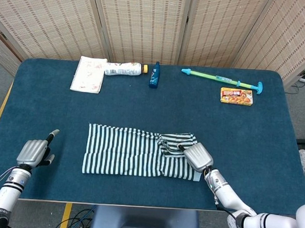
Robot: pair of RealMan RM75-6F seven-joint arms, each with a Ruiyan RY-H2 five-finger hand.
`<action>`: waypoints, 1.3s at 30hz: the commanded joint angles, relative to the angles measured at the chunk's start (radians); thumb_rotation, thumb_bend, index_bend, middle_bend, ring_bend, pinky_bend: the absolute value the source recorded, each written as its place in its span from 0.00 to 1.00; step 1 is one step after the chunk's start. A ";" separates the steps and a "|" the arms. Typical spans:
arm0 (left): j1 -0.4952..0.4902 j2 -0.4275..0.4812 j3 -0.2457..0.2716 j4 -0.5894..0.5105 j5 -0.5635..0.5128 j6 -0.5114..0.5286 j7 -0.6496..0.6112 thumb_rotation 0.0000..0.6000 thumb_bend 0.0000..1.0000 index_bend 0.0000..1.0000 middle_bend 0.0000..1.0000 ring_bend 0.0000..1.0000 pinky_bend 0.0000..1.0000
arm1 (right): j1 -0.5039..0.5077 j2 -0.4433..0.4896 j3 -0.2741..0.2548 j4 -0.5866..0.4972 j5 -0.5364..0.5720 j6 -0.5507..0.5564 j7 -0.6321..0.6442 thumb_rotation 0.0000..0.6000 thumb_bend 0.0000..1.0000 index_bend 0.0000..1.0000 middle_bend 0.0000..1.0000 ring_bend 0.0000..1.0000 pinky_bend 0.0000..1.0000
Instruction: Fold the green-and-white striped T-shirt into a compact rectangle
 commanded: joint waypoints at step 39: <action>-0.197 -0.466 0.161 1.032 0.678 0.249 -0.462 1.00 0.20 0.34 0.88 0.82 0.99 | -0.215 0.320 0.031 -0.305 -0.185 0.338 0.086 1.00 0.34 0.14 0.98 1.00 1.00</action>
